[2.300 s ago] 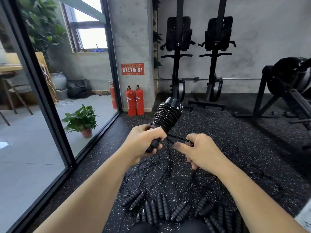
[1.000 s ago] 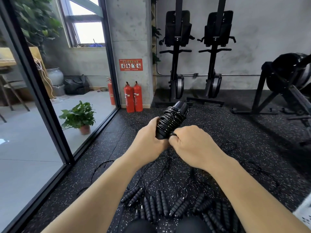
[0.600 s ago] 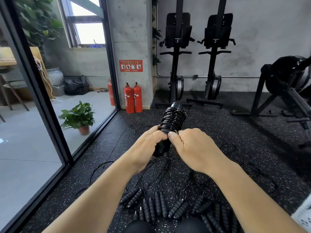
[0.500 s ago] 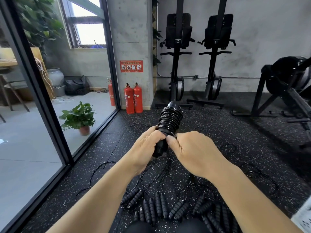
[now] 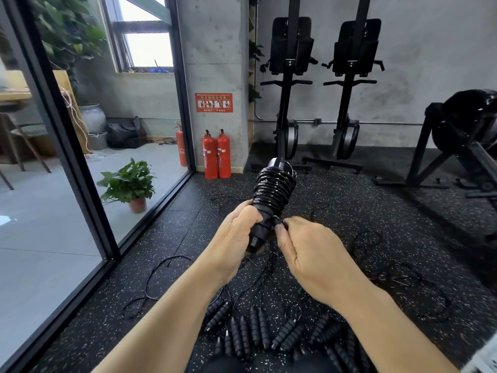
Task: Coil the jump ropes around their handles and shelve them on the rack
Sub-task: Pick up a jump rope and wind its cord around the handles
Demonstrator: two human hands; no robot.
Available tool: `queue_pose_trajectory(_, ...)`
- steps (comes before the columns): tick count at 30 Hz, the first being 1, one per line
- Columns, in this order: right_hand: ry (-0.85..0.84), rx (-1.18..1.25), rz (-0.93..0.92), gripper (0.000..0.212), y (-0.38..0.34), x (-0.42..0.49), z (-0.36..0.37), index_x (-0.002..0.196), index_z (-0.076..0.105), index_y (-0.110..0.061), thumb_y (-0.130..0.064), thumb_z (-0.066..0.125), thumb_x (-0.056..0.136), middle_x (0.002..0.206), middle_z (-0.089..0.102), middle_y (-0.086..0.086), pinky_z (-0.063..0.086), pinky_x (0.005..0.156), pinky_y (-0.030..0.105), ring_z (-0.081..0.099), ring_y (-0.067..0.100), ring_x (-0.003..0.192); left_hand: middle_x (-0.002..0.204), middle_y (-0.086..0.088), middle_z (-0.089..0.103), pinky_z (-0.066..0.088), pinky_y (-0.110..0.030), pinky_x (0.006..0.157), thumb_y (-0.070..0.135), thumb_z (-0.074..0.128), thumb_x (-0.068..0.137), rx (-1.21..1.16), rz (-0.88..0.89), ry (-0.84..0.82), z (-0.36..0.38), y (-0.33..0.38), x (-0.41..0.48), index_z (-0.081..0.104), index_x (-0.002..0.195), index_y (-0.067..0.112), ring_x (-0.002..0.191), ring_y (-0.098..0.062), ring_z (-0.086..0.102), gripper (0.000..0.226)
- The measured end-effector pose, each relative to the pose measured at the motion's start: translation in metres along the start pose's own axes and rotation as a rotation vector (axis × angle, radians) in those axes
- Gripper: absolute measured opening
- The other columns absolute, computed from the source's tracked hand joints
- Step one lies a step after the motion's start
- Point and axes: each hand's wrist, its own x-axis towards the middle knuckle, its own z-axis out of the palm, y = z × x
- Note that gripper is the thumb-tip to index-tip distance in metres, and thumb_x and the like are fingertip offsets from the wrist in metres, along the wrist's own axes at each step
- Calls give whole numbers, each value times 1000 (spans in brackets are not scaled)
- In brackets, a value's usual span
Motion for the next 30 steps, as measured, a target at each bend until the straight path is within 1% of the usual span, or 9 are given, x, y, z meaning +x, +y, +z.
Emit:
queue_pose_trajectory(5,14,18,15,36,3,3,5,68,24,-36,-30,30,102,67,36,-15,29,50,20,40,7,54,93,-12,53,40,-36,66,25,49,72,-44,3,10,-1,-8,5,58,107,5,85,-24,42,41)
queue_pose_trajectory(10,28,39,38,32,7,5,8,72,37,-28,-32,28,102,72,46,-10,33,59,26,48,13,61,89,-11,51,37,-37,65,26,50,72,-49,34,15,2,-10,6,59,101,12,83,-25,40,33)
queue_pose_trajectory(12,37,52,64,32,7,5,10,76,43,-22,-32,28,102,75,51,-5,38,61,29,52,16,64,88,-10,53,35,-40,70,31,54,71,-38,70,26,4,-11,6,64,99,20,82,-23,41,32)
queue_pose_trajectory(15,52,60,80,33,5,5,13,75,44,-21,-33,28,101,76,52,-4,43,63,35,55,19,65,88,-2,59,40,-39,76,32,52,76,3,140,38,8,-13,7,68,101,32,81,-18,47,30)
queue_pose_trajectory(18,56,113,98,37,5,4,12,68,40,-25,-36,30,101,71,49,-9,39,60,31,51,13,62,86,-7,56,39,-35,71,25,41,81,24,205,74,11,-13,8,66,103,24,78,-17,45,34)
queue_pose_trajectory(22,109,170,125,41,9,0,10,61,33,-28,-34,33,101,60,42,-12,28,52,23,41,8,51,87,-7,63,41,-32,58,27,40,85,-21,159,87,12,-12,7,64,99,20,76,-21,51,28)
queue_pose_trajectory(25,120,180,139,43,10,-1,8,60,35,-24,-34,33,102,57,43,-9,27,49,22,41,8,49,89,-3,67,44,-38,68,35,53,90,-39,82,92,14,-14,7,66,100,24,80,-21,55,19)
queue_pose_trajectory(27,124,172,125,44,9,-1,6,59,34,-24,-34,34,102,56,42,-9,28,49,23,40,9,49,88,-6,66,45,-43,72,36,56,84,-58,61,84,15,-13,4,69,89,28,80,-24,55,17)
queue_pose_trajectory(30,84,54,58,43,10,-2,1,61,30,-28,-40,32,101,61,38,-11,28,56,28,38,8,53,88,-8,66,46,-43,72,30,57,86,-92,46,92,15,-13,0,71,83,27,79,-23,58,15)
